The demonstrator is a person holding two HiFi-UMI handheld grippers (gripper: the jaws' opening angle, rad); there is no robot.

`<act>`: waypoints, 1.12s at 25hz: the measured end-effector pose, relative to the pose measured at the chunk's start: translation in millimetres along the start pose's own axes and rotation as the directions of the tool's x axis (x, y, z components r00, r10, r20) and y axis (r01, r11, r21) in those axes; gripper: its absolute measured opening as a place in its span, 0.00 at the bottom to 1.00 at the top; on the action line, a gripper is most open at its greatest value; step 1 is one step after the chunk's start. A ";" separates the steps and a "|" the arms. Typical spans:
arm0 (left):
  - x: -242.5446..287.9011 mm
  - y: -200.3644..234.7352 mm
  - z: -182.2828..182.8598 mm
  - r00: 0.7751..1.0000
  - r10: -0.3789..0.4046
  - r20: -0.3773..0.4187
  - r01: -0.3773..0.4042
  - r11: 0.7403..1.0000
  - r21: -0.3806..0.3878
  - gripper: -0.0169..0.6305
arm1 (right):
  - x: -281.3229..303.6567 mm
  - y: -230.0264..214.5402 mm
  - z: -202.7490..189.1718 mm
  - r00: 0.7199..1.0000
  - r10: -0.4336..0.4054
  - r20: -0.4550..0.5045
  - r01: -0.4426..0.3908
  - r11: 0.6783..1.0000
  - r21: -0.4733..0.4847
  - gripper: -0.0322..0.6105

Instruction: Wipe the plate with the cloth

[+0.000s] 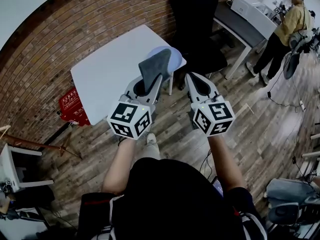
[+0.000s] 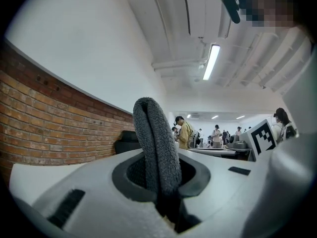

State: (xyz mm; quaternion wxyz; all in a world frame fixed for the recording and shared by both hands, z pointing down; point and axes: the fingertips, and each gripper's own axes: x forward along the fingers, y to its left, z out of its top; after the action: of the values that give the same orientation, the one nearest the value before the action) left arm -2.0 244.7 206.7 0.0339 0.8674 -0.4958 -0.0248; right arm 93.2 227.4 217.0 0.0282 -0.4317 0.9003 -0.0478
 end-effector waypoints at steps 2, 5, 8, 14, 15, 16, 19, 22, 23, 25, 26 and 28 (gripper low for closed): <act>8.0 7.6 0.5 1.000 0.004 -0.001 -0.004 1.000 0.005 0.12 | 9.2 -5.7 0.1 1.000 -0.002 -0.001 0.002 1.000 0.002 0.10; 19.4 20.9 0.8 1.000 0.007 -0.011 -0.007 1.000 0.026 0.12 | 25.5 -11.4 1.2 1.000 -0.004 -0.003 0.004 1.000 0.002 0.10; 28.7 37.5 1.3 1.000 0.009 -0.017 -0.009 0.999 0.038 0.12 | 44.1 -13.1 0.0 1.000 -0.004 -0.010 0.004 1.000 -0.002 0.10; 48.7 66.2 0.6 1.000 -0.005 -0.028 0.006 0.999 0.033 0.12 | 77.7 -19.5 -2.3 0.999 -0.019 -0.026 0.019 1.000 -0.001 0.10; 51.3 71.3 1.8 1.000 -0.009 -0.029 0.010 1.000 0.028 0.12 | 82.4 -19.0 -0.9 0.999 -0.021 -0.028 0.021 1.000 -0.002 0.10; 54.0 76.5 3.1 0.999 -0.013 -0.031 0.013 1.000 0.022 0.12 | 87.1 -18.2 0.9 0.999 -0.024 -0.029 0.024 1.000 -0.005 0.10; 62.6 91.1 6.3 0.999 -0.031 -0.037 0.032 0.999 0.009 0.12 | 102.6 -17.6 4.2 0.999 -0.036 -0.039 0.035 0.999 -0.017 0.10; 72.2 109.3 6.8 0.998 -0.048 -0.045 0.048 0.999 -0.007 0.12 | 121.4 -19.4 5.4 0.998 -0.054 -0.045 0.053 0.998 -0.015 0.10; 75.4 116.5 5.8 0.997 -0.052 -0.049 0.051 0.999 -0.015 0.12 | 128.3 -19.9 5.1 0.997 -0.060 -0.047 0.059 0.998 -0.015 0.10; 81.7 130.0 2.8 0.996 -0.061 -0.058 0.059 0.998 -0.029 0.12 | 141.6 -21.2 3.6 0.996 -0.073 -0.054 0.072 0.997 -0.017 0.10; 84.8 135.9 1.4 0.996 -0.066 -0.062 0.064 0.997 -0.033 0.12 | 147.6 -22.0 2.7 0.995 -0.079 -0.057 0.078 0.997 -0.017 0.10; 91.6 146.3 0.3 0.995 -0.078 -0.064 0.076 0.996 -0.038 0.12 | 158.4 -24.0 1.8 0.994 -0.091 -0.060 0.090 0.996 -0.019 0.10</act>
State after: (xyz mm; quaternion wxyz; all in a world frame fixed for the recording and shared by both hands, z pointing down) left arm -81.2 91.7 217.7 0.0648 0.8855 -0.4601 -0.0064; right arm 12.8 88.8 216.4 -0.0050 -0.4707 0.8806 -0.0550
